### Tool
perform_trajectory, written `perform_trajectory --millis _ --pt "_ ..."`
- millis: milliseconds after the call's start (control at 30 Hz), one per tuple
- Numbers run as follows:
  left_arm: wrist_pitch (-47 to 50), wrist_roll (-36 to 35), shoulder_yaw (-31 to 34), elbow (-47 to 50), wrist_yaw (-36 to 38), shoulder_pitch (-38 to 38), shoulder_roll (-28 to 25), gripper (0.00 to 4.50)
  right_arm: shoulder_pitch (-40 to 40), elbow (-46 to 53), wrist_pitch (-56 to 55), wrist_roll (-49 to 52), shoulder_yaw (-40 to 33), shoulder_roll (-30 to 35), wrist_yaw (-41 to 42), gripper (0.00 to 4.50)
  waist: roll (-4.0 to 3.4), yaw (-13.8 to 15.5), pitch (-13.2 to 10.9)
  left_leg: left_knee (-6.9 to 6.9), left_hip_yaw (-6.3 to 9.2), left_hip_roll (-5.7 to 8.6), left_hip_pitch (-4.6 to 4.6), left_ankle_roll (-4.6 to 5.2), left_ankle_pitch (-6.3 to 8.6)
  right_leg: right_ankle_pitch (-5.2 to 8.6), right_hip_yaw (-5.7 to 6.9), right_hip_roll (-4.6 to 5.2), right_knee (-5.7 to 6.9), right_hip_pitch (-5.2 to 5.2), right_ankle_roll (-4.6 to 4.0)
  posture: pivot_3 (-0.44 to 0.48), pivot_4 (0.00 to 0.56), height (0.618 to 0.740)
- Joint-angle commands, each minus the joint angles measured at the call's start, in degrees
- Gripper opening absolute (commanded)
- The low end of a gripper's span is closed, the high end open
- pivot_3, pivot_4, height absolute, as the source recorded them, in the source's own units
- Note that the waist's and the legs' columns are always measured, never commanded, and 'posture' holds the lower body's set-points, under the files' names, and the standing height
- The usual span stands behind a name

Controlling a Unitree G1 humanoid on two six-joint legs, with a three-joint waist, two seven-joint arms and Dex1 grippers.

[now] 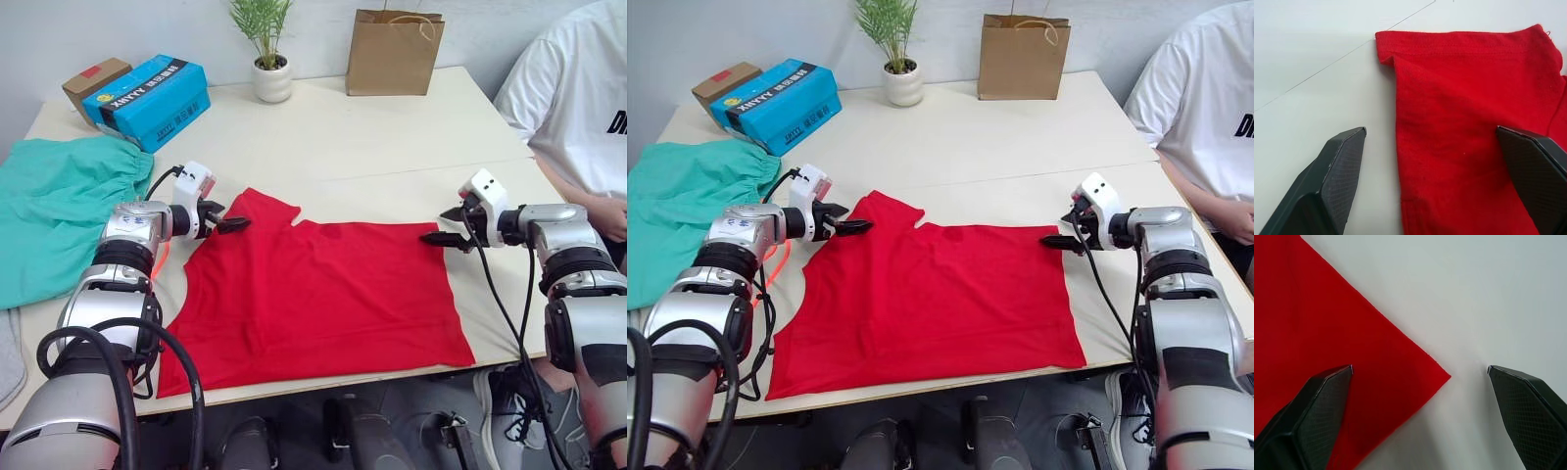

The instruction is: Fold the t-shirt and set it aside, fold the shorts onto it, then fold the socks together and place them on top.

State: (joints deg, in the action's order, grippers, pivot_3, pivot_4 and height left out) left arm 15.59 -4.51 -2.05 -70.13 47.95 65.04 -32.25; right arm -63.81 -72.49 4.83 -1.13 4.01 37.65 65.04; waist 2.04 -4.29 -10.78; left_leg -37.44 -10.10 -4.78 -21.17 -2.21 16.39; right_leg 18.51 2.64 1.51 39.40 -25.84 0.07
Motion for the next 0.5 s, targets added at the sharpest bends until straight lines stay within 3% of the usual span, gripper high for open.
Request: perform_trajectory --millis 33,367,433,500 --pt "-0.17 0.36 1.71 -0.94 -0.15 1.11 0.57 3.87 -1.14 0.03 -1.12 0.28 -1.96 -0.29 -1.39 3.56 0.00 -0.08 0.00 -0.01 0.00 0.00 0.00 0.00 0.00 0.00 0.00 0.00 0.01 0.00 0.00 0.000 0.150 0.740" --pt "-2.75 0.01 5.24 -1.01 -2.66 0.79 2.48 0.59 -0.84 0.38 -2.88 -0.09 -3.16 0.12 -0.81 0.01 0.00 -0.42 0.00 -0.01 0.01 0.00 -0.02 0.00 0.00 0.00 0.02 0.01 0.03 0.00 0.00 0.000 0.150 0.740" --pt "-3.85 0.25 5.53 -0.88 -2.60 0.26 2.58 0.02 -0.97 0.32 -3.08 0.03 -3.44 0.07 -1.30 0.00 0.00 -0.60 0.00 0.00 0.01 0.00 -0.01 -0.01 0.00 0.00 0.02 0.00 0.03 -0.01 0.00 0.000 0.150 0.740" --pt "-4.81 0.72 5.39 -0.67 -2.03 -0.50 2.52 0.02 -0.73 0.26 -3.84 0.35 -3.97 0.05 -2.06 0.00 0.00 -0.63 0.00 0.02 0.01 0.00 0.00 -0.03 -0.02 0.00 0.01 -0.02 0.04 -0.02 -0.01 0.000 0.150 0.740"
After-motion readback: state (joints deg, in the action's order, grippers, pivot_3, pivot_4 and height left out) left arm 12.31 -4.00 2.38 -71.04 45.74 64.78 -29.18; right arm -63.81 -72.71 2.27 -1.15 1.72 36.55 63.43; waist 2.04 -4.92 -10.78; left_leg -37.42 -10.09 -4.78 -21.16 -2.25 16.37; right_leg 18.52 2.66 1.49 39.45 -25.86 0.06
